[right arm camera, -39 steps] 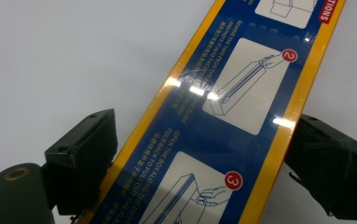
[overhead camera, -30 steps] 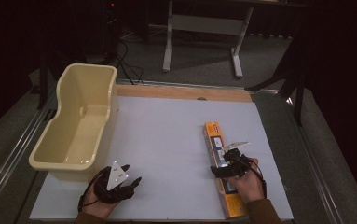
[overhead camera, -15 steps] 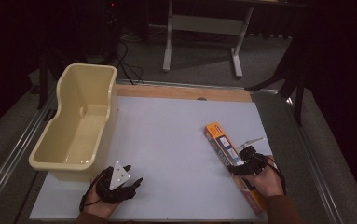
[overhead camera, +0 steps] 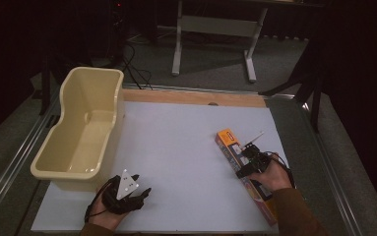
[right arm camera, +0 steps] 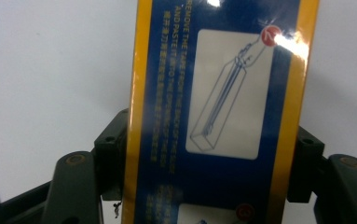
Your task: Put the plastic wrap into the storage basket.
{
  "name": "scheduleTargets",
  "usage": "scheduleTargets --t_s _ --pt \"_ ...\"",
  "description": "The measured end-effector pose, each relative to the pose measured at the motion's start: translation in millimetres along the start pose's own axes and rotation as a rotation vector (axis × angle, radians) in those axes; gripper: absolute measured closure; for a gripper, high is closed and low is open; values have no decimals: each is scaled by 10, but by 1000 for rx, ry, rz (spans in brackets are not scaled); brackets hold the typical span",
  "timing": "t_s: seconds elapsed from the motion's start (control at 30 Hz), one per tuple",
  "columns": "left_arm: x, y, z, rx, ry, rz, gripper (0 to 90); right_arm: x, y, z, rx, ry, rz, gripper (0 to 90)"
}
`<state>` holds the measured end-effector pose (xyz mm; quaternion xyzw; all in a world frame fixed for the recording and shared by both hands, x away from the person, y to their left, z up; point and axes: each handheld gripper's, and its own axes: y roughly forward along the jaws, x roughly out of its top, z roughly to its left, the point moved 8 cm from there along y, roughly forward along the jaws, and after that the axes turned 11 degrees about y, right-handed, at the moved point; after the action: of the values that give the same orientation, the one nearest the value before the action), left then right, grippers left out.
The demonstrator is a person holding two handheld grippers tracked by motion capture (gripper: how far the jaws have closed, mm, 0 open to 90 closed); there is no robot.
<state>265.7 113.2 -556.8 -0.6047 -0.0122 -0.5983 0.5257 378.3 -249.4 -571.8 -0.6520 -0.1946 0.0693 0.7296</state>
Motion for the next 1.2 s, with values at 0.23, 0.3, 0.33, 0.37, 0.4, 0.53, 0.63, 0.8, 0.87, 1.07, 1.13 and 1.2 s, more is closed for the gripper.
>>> scheduleTargets --t_s 0.23,0.3,0.33,0.37,0.4,0.53,0.63,0.8,0.87,1.07,1.13,1.2 --pt "4 -8 -2 -3 -2 -6 404 41 21 -4 -16 27 148 354" --pt "1 -12 5 -1 -3 -6 405 48 14 -3 -29 41 167 374" --pt "2 -14 6 -2 -7 -6 404 53 4 -7 -38 47 179 388" --pt "2 -14 6 -2 -7 -6 404 53 4 -7 -38 47 179 388" --pt "3 -16 4 -2 -6 -7 404 53 0 -5 -37 53 183 391" --pt "4 -30 15 3 -7 -7 403 53 -11 -20 -18 68 182 395" --pt "4 -33 17 4 -10 -11 402 52 -15 -28 -9 71 175 396" --pt "2 -46 12 4 -10 -11 398 50 -28 -35 27 106 176 398" --pt "-1 -51 22 8 -17 -13 392 53 -41 -36 59 135 169 398" --pt "-10 -52 51 16 -37 -14 366 88 -160 8 187 203 128 399" --pt "-11 -54 58 20 -40 -15 364 114 -209 33 217 214 113 398" --pt "-7 -59 65 21 -42 -23 363 137 -248 60 239 214 102 398"
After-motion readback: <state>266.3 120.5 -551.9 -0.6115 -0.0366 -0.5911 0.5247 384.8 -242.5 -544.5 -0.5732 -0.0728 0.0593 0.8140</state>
